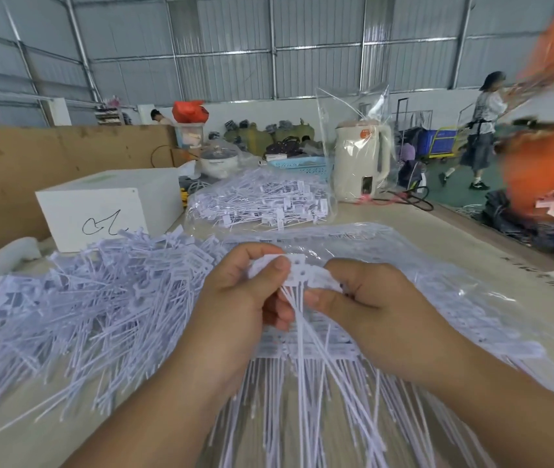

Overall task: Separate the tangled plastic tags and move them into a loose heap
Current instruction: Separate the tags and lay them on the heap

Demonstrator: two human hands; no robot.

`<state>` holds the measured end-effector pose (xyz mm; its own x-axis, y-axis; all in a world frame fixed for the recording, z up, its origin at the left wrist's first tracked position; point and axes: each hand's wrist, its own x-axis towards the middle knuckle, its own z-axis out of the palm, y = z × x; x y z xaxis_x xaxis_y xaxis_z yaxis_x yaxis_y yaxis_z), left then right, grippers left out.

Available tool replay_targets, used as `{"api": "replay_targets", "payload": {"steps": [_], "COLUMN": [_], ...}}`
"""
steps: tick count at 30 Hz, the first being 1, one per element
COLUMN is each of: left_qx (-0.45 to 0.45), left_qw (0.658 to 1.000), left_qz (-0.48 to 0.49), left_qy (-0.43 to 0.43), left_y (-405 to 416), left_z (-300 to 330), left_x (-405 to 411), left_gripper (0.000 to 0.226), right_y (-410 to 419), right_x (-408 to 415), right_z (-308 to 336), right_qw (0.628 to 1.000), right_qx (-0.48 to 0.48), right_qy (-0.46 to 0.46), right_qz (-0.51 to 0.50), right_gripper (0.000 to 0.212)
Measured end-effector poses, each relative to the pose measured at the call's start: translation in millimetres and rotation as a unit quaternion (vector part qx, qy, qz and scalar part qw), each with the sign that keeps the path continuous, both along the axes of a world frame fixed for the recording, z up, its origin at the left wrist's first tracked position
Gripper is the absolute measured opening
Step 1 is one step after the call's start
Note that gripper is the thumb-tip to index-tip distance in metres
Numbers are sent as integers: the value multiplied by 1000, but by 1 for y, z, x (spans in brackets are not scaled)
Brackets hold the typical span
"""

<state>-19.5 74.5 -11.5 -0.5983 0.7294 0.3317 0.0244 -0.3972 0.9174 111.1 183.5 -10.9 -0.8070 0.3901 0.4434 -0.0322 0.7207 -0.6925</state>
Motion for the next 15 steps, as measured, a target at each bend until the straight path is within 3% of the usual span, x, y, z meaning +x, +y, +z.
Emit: {"api": "replay_targets", "payload": {"steps": [5, 10, 15], "left_qx": [17, -44, -79], "left_qw": [995, 998, 996], "left_qz": [-1, 37, -8], "left_qy": [-100, 23, 46], "left_y": [-4, 0, 0], "left_z": [4, -3, -5], "left_x": [2, 2, 0], "left_gripper": [9, 5, 9], "right_y": [19, 9, 11], "right_x": [8, 7, 1], "right_z": [11, 2, -7], "right_qw": [981, 998, 993], "right_qx": [-99, -46, -7], "right_qy": [127, -6, -107], "right_qz": [-104, 53, 50], "right_gripper": [31, 19, 58]}}
